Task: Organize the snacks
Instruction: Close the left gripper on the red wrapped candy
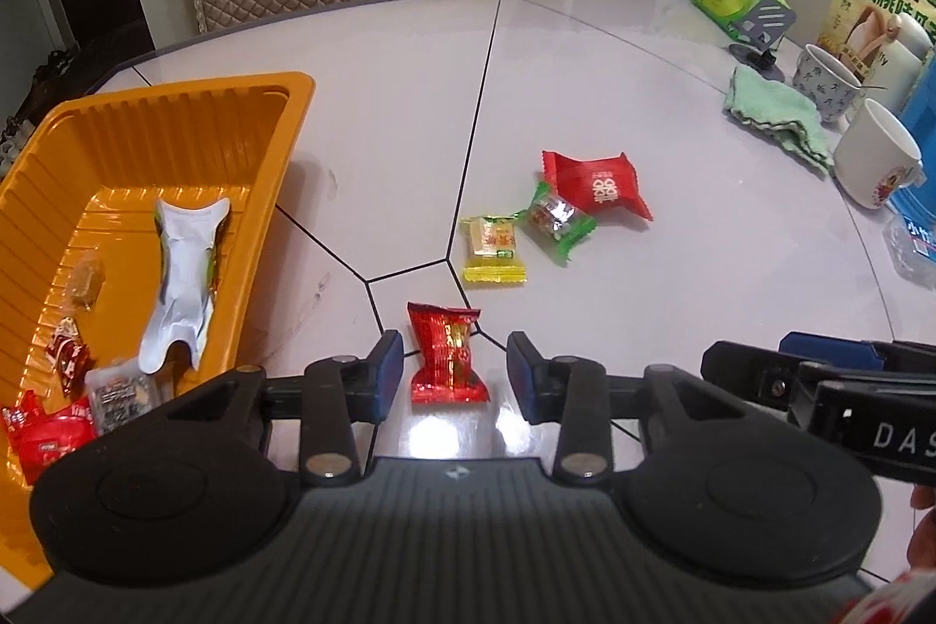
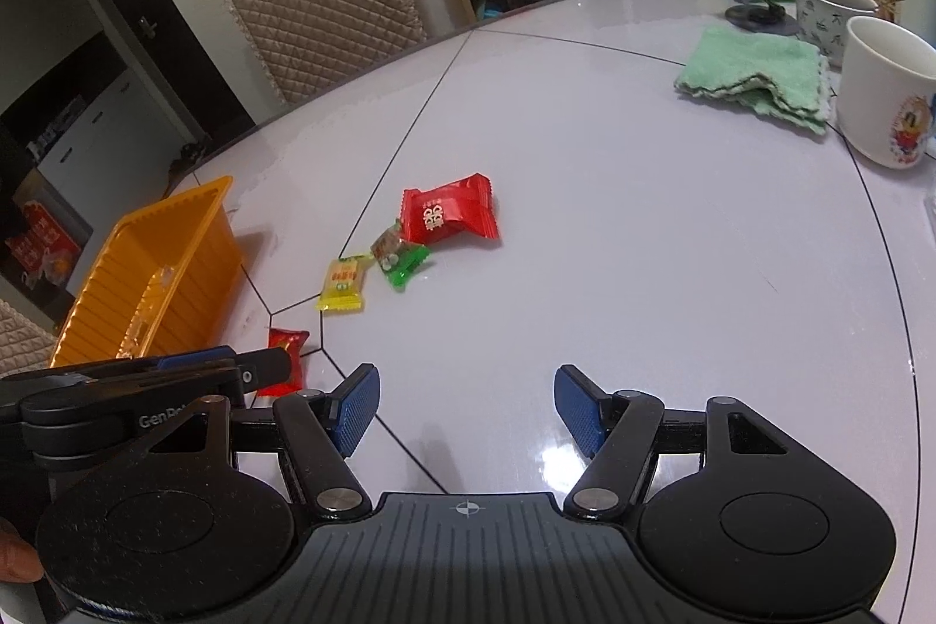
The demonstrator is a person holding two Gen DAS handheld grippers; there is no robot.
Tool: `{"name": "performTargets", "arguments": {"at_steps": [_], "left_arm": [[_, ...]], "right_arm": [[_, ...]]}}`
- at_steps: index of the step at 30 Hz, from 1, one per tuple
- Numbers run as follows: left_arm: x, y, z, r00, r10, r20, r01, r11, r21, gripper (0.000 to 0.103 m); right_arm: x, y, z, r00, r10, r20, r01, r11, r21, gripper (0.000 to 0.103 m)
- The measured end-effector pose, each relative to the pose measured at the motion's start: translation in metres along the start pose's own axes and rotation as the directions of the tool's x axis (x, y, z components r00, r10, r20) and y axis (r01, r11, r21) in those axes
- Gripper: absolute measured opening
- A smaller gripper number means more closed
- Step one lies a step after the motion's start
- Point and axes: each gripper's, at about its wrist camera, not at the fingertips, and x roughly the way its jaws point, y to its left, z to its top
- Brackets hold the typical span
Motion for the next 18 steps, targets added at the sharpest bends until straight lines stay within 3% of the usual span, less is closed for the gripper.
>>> {"name": "performTargets", "arguments": {"at_steps": [9, 14, 18], "left_arm": [[0.018, 0.002, 0.004, 1.0, 0.01, -0.024, -0.01, 1.0, -0.01, 0.032], [0.025, 0.003, 0.002, 0.999, 0.012, -0.039, -0.013, 1.0, -0.02, 0.021], [0.025, 0.006, 0.0, 0.999, 0.005, -0.034, -0.006, 1.0, -0.027, 0.02]], "right_arm": [[0.013, -0.002, 0.006, 1.0, 0.0, -0.011, 0.0, 1.0, -0.012, 0.066], [0.019, 0.0, 0.01, 1.0, 0.003, -0.005, -0.003, 0.999, -0.041, 0.066], [0.023, 0.002, 0.014, 1.0, 0.014, 0.003, -0.014, 0.997, -0.077, 0.066]]}}
